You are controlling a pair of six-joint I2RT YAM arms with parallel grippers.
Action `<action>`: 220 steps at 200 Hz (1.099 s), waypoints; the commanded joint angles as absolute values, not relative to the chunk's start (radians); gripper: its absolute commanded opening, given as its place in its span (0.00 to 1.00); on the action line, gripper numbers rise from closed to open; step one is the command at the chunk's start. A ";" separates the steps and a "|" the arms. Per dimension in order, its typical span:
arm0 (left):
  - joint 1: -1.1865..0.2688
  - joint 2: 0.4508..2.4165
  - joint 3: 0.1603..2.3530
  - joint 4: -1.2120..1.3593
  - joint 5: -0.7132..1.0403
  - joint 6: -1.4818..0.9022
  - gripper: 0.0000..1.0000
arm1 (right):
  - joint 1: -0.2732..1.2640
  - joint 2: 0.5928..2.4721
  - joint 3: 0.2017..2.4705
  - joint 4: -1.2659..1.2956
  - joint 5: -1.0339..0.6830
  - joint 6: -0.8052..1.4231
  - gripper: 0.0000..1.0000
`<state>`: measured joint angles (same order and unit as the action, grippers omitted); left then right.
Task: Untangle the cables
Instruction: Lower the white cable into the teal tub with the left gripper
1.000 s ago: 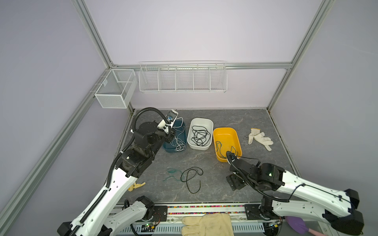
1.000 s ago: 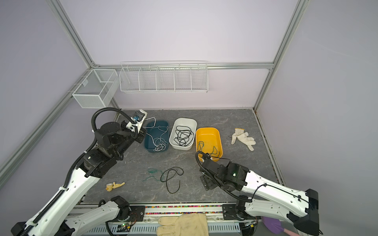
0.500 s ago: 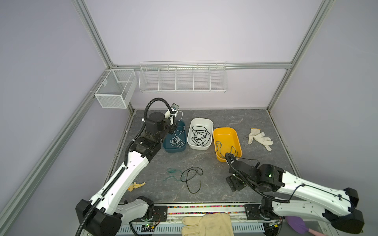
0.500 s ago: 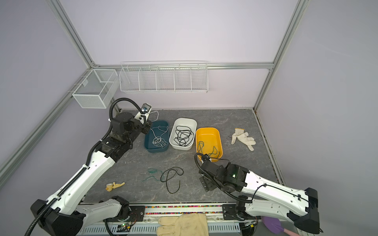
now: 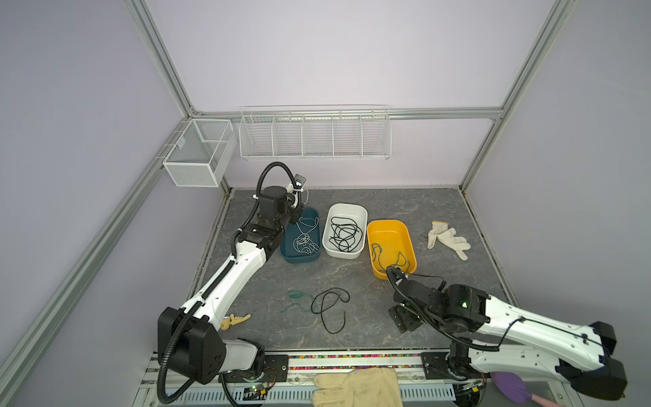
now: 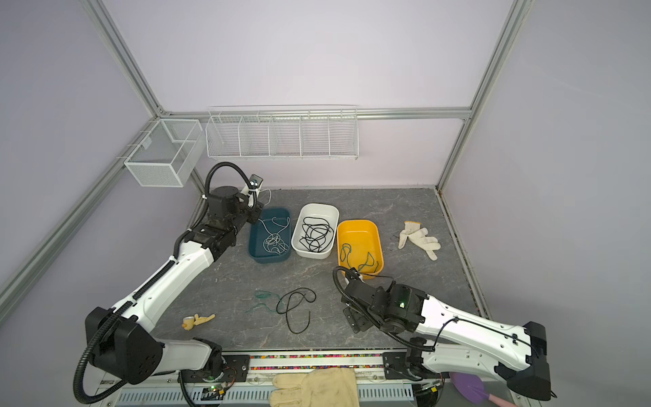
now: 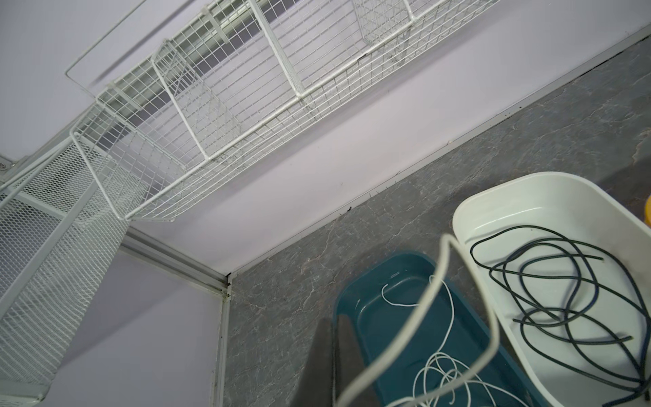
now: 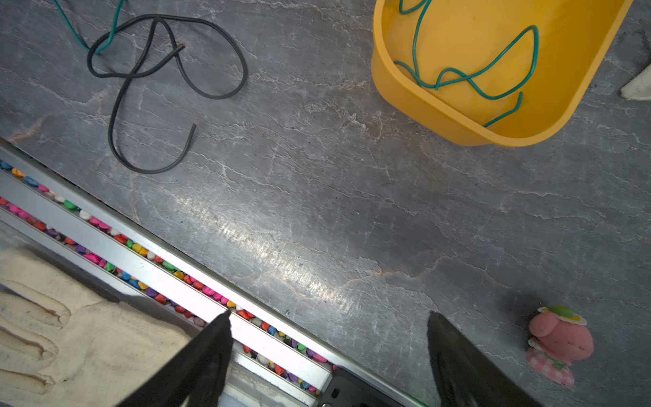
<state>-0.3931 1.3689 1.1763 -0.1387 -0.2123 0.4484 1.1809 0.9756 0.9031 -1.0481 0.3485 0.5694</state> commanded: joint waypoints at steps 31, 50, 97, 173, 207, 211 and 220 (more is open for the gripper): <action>-0.385 1.423 1.104 -0.079 -0.217 0.444 0.00 | 1.195 0.961 0.902 -1.064 0.363 0.582 0.88; -0.385 1.441 1.087 -0.081 -0.218 0.433 0.00 | 1.201 0.959 0.902 -1.066 0.366 0.583 0.88; -0.386 1.481 1.051 -0.087 -0.206 0.393 0.00 | 1.213 0.959 0.902 -1.066 0.371 0.584 0.88; -0.385 1.612 1.144 -0.243 -0.130 0.304 0.00 | 1.229 0.960 0.903 -1.069 0.379 0.588 0.88; -0.385 1.664 1.181 -0.305 -0.109 0.288 0.00 | 1.233 0.962 0.904 -1.070 0.381 0.588 0.88; -0.385 1.669 1.185 -0.311 -0.106 0.284 0.00 | 1.235 0.962 0.904 -1.070 0.381 0.588 0.88; -0.385 1.681 1.194 -0.323 -0.103 0.278 0.00 | 1.236 0.962 0.904 -1.070 0.382 0.588 0.88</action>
<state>-0.3923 1.6508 1.1458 -0.2573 -0.1356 0.3092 1.2259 0.9707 0.9031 -1.0508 0.3634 0.5694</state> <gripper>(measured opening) 0.048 0.878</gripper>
